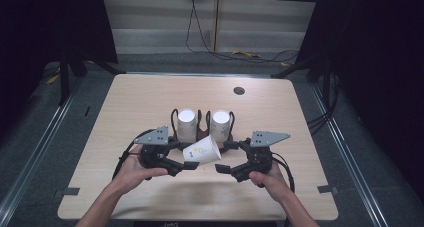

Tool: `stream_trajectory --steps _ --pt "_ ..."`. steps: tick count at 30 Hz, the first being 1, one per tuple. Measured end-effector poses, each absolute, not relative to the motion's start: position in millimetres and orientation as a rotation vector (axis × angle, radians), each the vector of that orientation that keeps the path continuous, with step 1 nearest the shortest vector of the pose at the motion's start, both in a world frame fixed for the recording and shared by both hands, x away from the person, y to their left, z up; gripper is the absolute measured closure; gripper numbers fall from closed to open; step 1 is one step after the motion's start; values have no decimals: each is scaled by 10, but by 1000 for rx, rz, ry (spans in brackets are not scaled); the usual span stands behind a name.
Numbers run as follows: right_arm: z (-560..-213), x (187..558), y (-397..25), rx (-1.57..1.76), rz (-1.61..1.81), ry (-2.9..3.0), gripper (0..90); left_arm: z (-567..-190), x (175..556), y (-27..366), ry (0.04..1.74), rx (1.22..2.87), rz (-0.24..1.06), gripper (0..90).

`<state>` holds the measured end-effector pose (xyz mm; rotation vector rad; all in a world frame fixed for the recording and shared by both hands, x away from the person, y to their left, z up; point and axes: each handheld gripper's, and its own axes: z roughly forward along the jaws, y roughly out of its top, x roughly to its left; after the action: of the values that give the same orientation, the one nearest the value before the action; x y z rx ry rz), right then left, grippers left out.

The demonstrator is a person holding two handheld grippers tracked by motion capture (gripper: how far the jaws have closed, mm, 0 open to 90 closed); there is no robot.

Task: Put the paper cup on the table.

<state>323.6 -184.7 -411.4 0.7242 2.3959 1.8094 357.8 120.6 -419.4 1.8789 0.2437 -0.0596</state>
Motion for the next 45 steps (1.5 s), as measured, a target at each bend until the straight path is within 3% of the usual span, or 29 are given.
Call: stream_trajectory --steps 45 --pt "-4137 3302 -1763 814 2041 2245 132 -4214 3529 1128 208 1844 -60 359"
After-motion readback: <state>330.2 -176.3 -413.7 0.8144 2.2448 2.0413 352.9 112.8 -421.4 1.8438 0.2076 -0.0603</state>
